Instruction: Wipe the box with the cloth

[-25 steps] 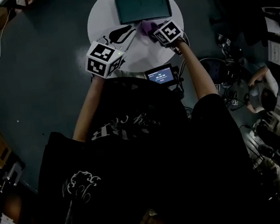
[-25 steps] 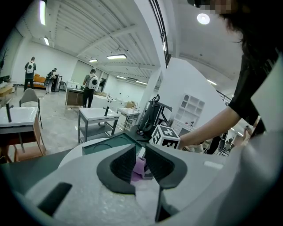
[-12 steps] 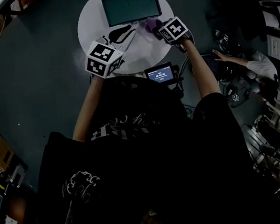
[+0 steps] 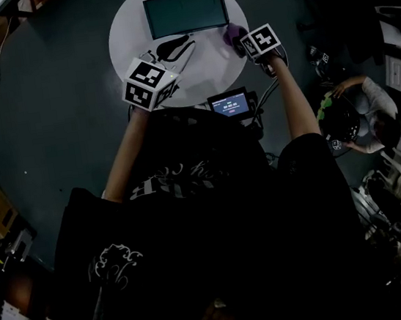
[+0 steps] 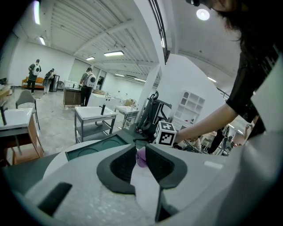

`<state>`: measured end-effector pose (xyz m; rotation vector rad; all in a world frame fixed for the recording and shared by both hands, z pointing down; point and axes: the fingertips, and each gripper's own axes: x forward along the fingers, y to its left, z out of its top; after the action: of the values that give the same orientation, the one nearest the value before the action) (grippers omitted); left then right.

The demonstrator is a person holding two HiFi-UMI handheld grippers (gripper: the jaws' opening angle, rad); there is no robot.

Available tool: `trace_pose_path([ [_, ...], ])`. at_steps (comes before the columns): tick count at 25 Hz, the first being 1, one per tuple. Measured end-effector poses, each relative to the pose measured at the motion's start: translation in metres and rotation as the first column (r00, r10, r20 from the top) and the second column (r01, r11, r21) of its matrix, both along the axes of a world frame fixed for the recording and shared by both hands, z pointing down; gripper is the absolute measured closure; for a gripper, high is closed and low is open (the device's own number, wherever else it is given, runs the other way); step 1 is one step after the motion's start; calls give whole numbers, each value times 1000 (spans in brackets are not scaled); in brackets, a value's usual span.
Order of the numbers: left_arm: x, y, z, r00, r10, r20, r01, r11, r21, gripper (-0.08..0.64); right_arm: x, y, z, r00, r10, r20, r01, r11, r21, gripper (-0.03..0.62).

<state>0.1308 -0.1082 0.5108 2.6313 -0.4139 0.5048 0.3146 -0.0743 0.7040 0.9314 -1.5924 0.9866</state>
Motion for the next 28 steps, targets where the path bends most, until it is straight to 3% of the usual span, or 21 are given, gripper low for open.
trace_pose_path([
  [5, 14, 5, -7, 1000, -11, 7, 11, 1000, 6, 500, 28, -10, -15, 998, 62, 29, -63, 997, 38, 482],
  [8, 21, 5, -9, 1000, -20, 11, 20, 1000, 6, 500, 34, -20, -21, 999, 27, 35, -29, 998, 54, 482],
  [11, 19, 3, -8, 999, -31, 15, 30, 1000, 6, 500, 37, -28, -21, 999, -38, -21, 39, 998, 44, 482],
  [15, 1, 2, -7, 999, -44, 22, 44, 999, 9, 500, 35, -42, -22, 994, -81, -67, 83, 996, 36, 482],
  [20, -40, 0, -9, 997, -74, 29, 74, 997, 11, 500, 13, -74, -33, 994, -53, -94, 60, 995, 77, 482],
  [28, -39, -22, 0, 991, -121, 49, 122, 992, -11, 499, 49, -141, -35, 988, -61, -145, 76, 992, 102, 482],
])
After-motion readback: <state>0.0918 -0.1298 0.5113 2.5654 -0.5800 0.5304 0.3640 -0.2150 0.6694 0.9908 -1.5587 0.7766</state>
